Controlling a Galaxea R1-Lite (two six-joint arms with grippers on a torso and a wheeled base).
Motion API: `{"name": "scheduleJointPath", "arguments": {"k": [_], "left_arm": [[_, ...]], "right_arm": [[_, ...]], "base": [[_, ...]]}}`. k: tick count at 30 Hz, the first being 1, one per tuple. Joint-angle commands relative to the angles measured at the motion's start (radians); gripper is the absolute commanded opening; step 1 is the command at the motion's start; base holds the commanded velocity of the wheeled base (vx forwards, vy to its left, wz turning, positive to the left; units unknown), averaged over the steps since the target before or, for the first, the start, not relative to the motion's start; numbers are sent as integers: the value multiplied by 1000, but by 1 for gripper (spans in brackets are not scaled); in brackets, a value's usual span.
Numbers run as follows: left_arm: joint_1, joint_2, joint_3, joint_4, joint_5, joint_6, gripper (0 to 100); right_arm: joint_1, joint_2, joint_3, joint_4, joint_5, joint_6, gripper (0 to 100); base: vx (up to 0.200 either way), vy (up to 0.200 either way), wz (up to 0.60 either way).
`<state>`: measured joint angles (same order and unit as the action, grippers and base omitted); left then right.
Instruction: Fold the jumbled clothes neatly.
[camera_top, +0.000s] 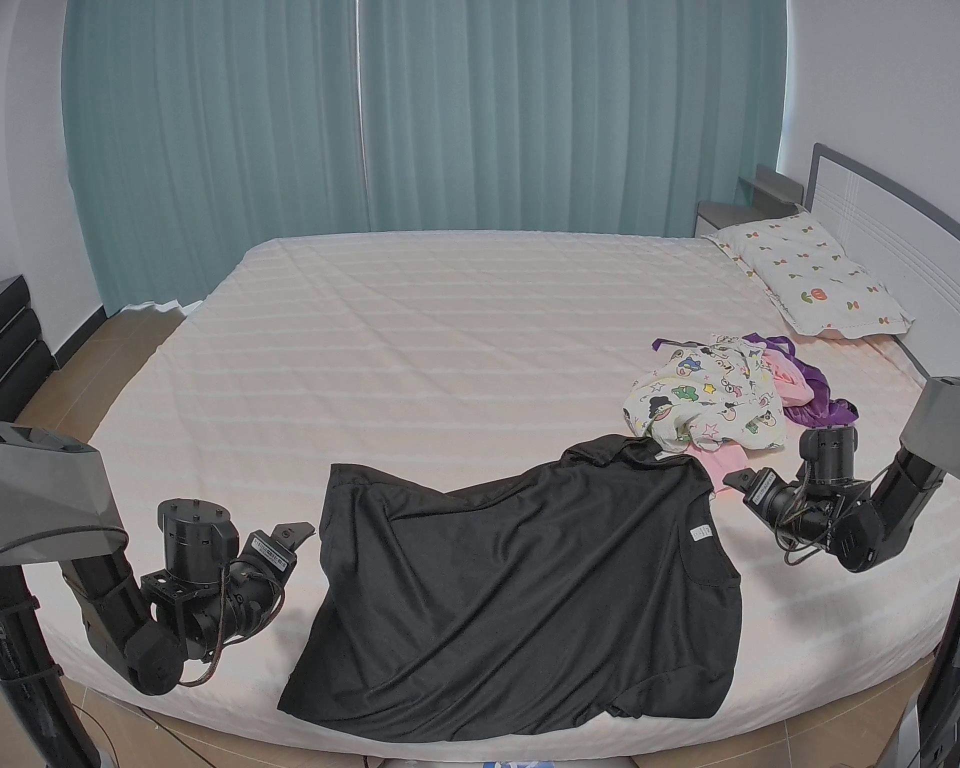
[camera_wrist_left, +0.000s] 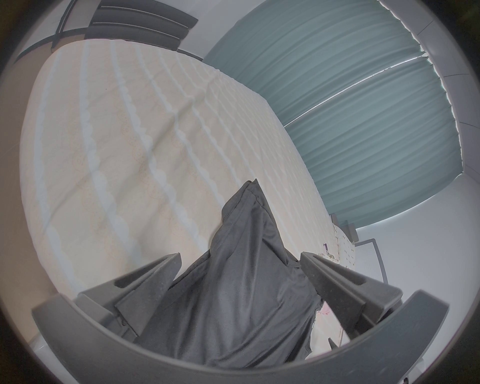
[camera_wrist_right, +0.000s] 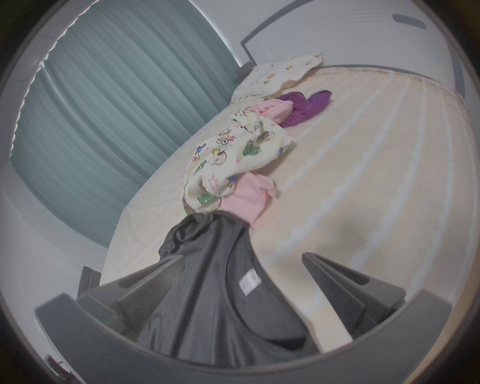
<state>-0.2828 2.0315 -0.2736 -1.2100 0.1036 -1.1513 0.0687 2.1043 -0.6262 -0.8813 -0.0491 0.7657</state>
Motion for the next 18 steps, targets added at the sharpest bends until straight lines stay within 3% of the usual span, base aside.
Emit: {"name": "scheduleJointPath", "arguments": {"k": [1,12,18], "left_arm": [[-3,-10,10,0,1,-1,100],[-21,-5,22,0,-13,-1,100],[-22,-2,31,0,-22,2,100]], "right_arm": [[56,-105,108,-1,-1,61,100],[106,-138,276,-65,-34,102,100],[143,-82,349,-222,-35,104,100]], "base": [[-200,0,0],[-200,0,0],[0,0,0]]}}
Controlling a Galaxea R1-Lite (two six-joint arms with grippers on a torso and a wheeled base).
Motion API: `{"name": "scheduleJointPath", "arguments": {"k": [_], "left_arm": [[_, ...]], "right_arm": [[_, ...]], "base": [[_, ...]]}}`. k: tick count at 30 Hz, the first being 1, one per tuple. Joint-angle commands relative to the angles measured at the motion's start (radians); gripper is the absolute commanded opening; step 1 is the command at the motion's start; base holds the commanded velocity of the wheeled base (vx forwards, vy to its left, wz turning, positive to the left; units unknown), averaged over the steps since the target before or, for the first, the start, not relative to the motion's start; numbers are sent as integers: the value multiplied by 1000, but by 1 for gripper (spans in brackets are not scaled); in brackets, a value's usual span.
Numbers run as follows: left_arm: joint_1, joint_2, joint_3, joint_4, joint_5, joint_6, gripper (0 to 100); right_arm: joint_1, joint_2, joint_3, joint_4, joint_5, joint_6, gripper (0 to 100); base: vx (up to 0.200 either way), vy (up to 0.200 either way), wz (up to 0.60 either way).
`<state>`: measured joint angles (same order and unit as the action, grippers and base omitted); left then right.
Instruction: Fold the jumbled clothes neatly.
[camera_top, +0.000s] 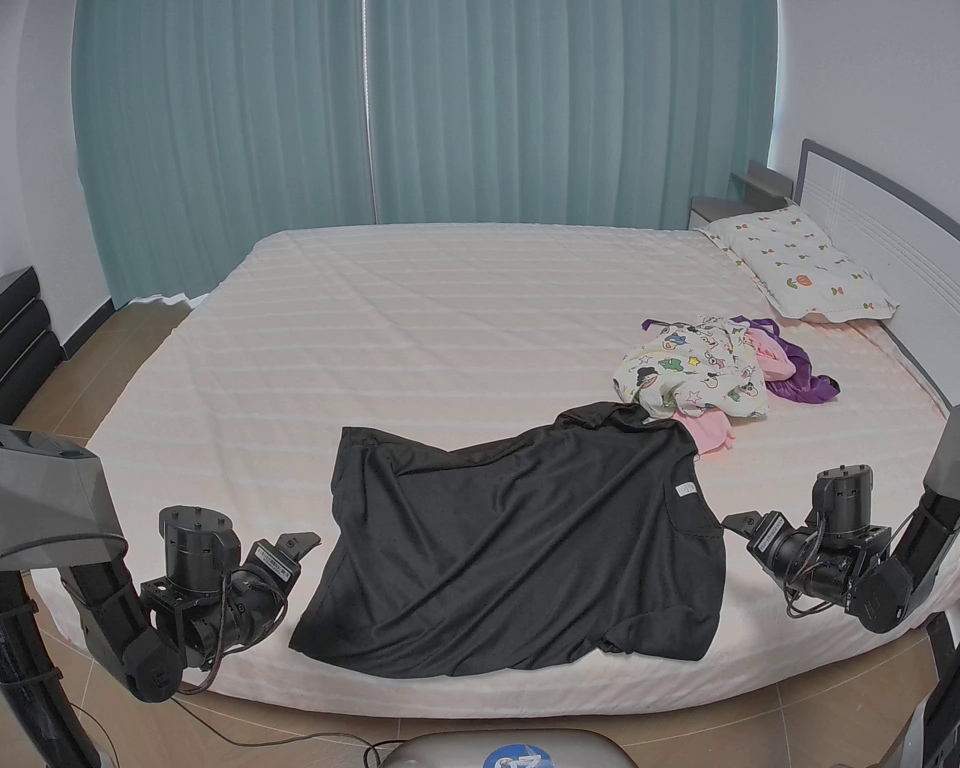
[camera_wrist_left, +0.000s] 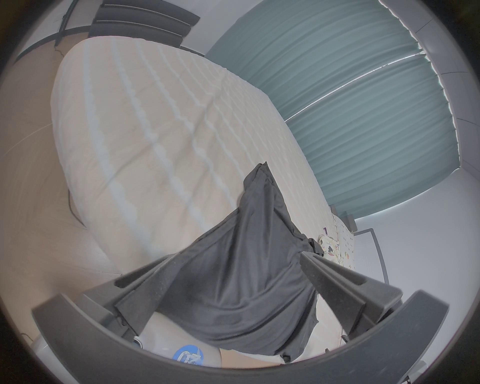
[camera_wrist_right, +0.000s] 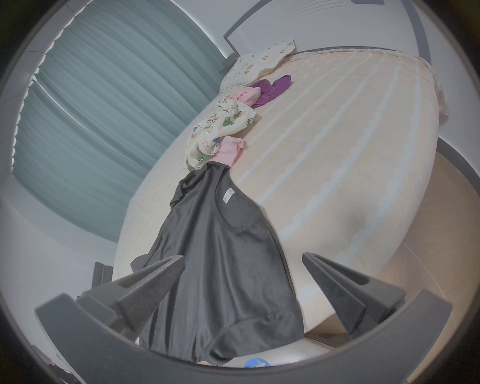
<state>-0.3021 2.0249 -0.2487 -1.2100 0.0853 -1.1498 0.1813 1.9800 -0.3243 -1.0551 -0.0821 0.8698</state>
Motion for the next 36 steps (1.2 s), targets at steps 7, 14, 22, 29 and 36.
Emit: {"name": "scheduleJointPath", "arguments": {"k": [7,14,22,29,36], "left_arm": [[-3,29,14,1,-25,9,100],[-5,117,36,-3,-59,85,100],[-8,201,20,-43,-47,108,100],[-6,252,-23,-72,-36,177,100],[-6,290,-78,-72,33,220,100]], "right_arm": [[43,118,93,-177,-30,-11,100],[50,125,96,-178,-56,-18,100],[60,126,96,-178,-56,-18,100],[70,129,97,-178,-57,-18,100],[73,126,97,-178,-57,-18,100]], "base": [[0,0,0],[0,0,0],[0,0,0],[0,0,0],[0,0,0]]}}
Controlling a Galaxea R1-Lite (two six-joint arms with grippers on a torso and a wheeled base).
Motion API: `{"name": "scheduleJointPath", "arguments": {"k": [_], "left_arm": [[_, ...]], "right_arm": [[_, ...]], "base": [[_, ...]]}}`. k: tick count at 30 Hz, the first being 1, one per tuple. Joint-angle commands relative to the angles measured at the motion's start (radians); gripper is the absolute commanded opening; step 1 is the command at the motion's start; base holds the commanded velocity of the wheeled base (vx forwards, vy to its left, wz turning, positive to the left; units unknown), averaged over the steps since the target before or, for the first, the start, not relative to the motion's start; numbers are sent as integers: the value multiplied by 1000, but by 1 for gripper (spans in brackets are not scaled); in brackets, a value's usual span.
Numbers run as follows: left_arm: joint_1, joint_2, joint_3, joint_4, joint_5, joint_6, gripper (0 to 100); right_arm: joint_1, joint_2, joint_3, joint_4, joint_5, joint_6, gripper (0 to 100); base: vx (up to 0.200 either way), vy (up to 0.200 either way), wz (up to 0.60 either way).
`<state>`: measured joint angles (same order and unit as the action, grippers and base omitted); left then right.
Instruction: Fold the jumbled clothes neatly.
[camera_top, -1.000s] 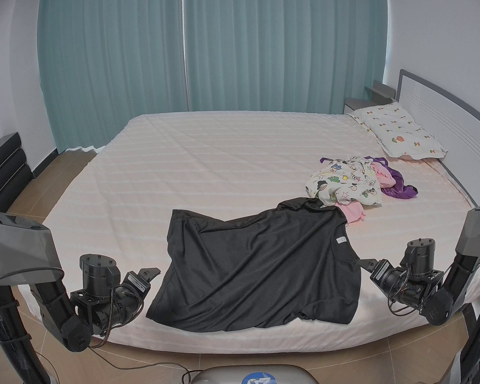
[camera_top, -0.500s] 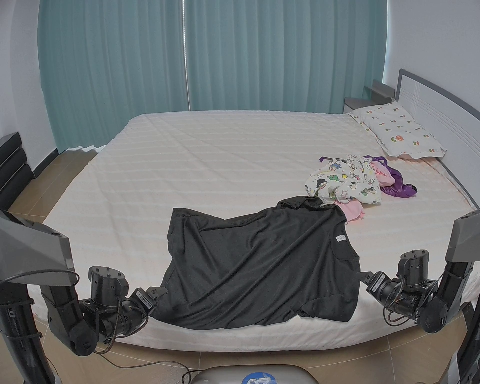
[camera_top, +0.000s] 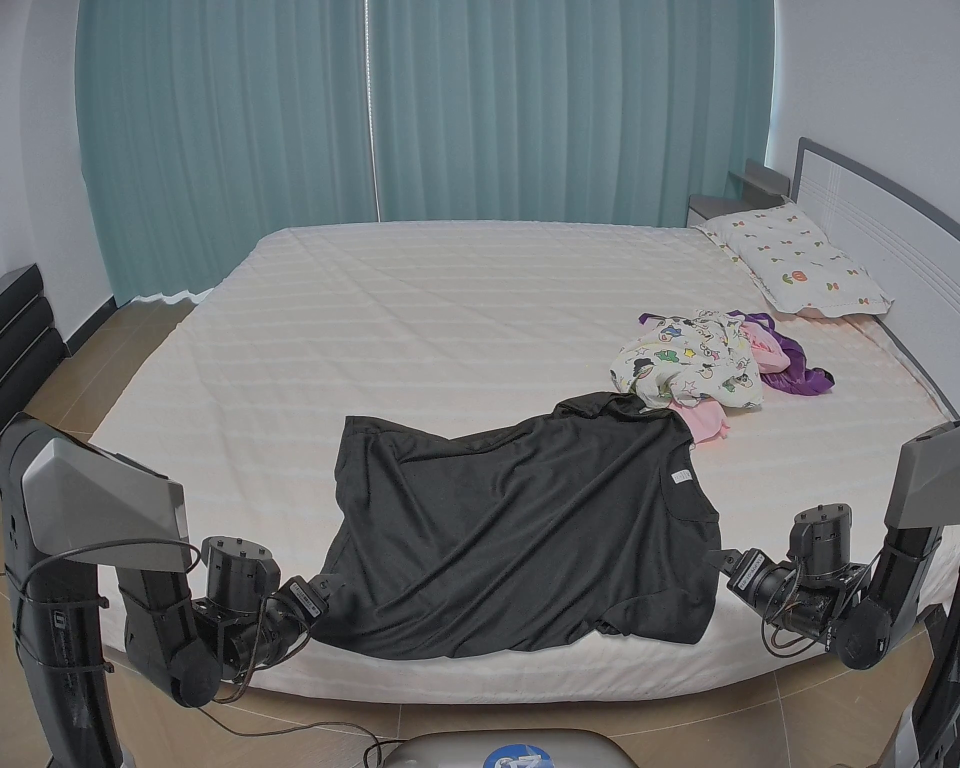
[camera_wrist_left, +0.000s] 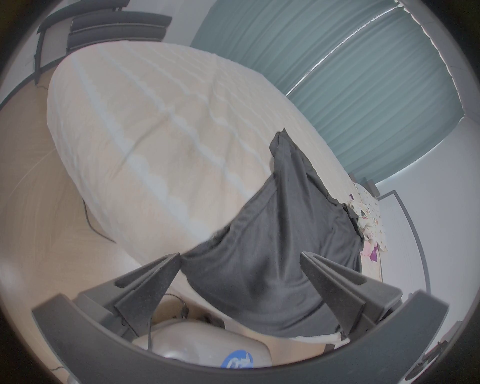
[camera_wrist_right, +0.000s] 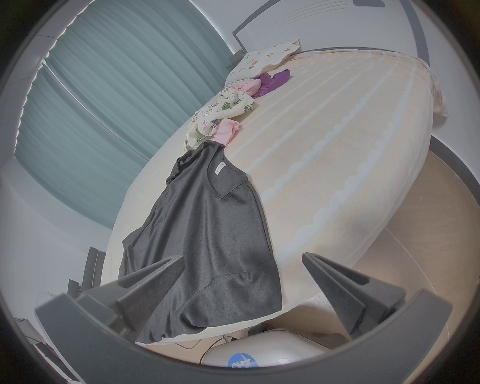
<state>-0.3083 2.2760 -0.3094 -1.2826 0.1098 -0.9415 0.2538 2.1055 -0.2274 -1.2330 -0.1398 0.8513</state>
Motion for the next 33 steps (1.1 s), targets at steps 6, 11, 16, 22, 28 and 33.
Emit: {"name": "scheduleJointPath", "arguments": {"k": [6,11,16,22,28,33], "left_arm": [[2,37,16,0,18,33,100],[-3,30,27,0,18,33,100],[0,43,26,0,18,38,100],[11,39,36,0,18,43,0],[81,11,32,0,14,46,0],[97,-19,33,0,14,44,0]], "right_arm": [[-1,1,0,0,-1,-1,100],[-4,2,3,1,-1,-3,100],[-7,25,3,7,-1,-8,100],[-2,64,17,7,-1,-32,100],[2,122,-3,-2,11,-32,100],[2,149,-56,12,12,-26,100]], "base": [[0,0,0],[0,0,0],[0,0,0],[0,0,0],[0,0,0],[0,0,0]]}}
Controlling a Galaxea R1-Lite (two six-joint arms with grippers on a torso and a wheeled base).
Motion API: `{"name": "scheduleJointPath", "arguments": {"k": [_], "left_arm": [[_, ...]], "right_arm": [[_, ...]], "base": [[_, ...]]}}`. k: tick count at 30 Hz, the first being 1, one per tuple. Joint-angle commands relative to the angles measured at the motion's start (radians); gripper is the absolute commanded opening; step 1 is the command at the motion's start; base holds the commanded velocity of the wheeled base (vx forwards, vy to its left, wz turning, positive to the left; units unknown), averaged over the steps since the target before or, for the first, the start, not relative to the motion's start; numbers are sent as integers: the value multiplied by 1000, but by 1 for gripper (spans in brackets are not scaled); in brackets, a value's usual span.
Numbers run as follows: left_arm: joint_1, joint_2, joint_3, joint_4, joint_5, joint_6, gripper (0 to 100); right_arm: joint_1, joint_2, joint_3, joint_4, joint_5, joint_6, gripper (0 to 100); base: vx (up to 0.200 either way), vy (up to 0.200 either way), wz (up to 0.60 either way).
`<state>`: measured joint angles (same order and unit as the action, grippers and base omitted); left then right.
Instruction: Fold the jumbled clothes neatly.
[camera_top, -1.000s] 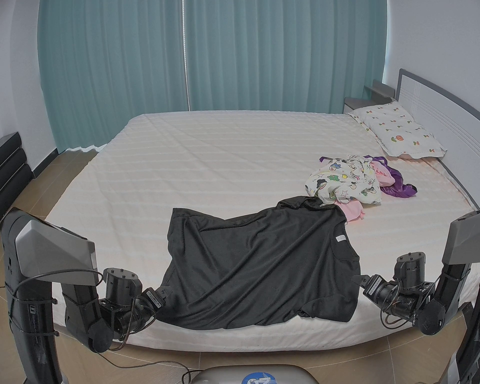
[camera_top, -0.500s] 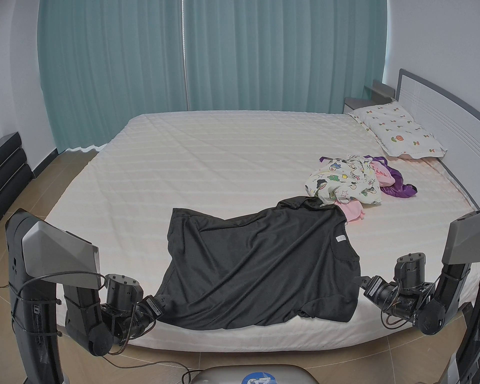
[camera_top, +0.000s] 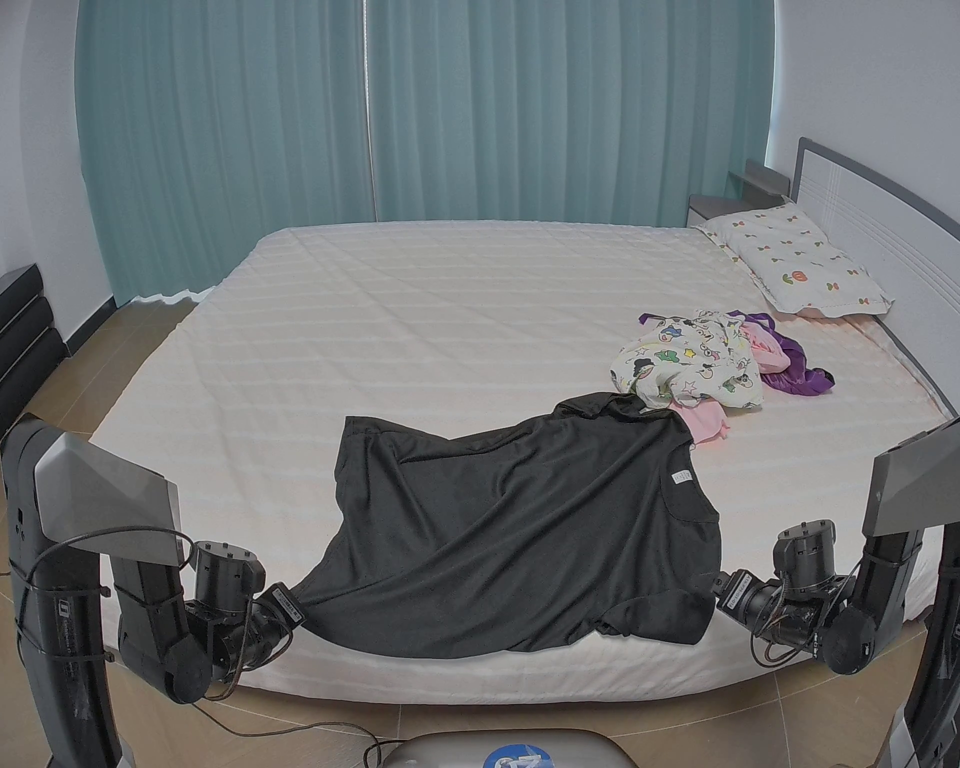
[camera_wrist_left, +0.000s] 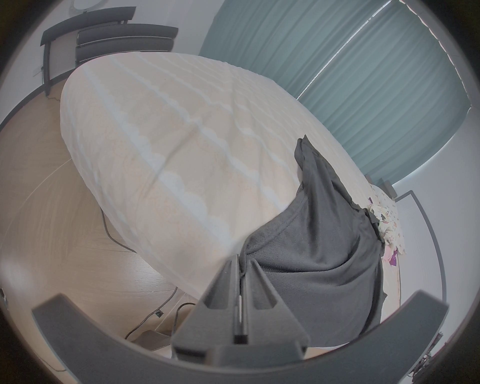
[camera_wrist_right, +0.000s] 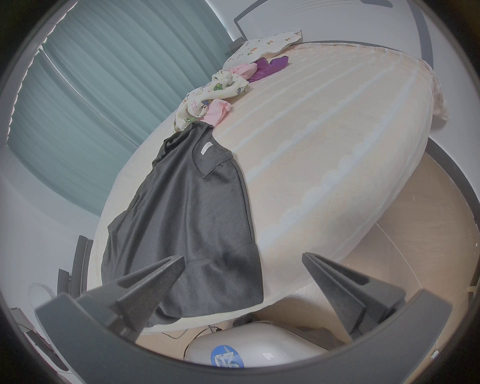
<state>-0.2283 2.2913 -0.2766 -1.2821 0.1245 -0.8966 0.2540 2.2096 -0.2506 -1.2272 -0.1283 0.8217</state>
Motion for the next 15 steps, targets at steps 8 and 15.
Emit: {"name": "scheduleJointPath", "arguments": {"k": [8,15], "left_arm": [[38,-70,0,0,-2,-2,0],[41,-72,-3,0,-3,-5,0]], "right_arm": [[2,107,-119,9,-10,4,0],[-18,87,-216,74,-13,-3,0]], "base": [[0,0,0],[0,0,0]]}}
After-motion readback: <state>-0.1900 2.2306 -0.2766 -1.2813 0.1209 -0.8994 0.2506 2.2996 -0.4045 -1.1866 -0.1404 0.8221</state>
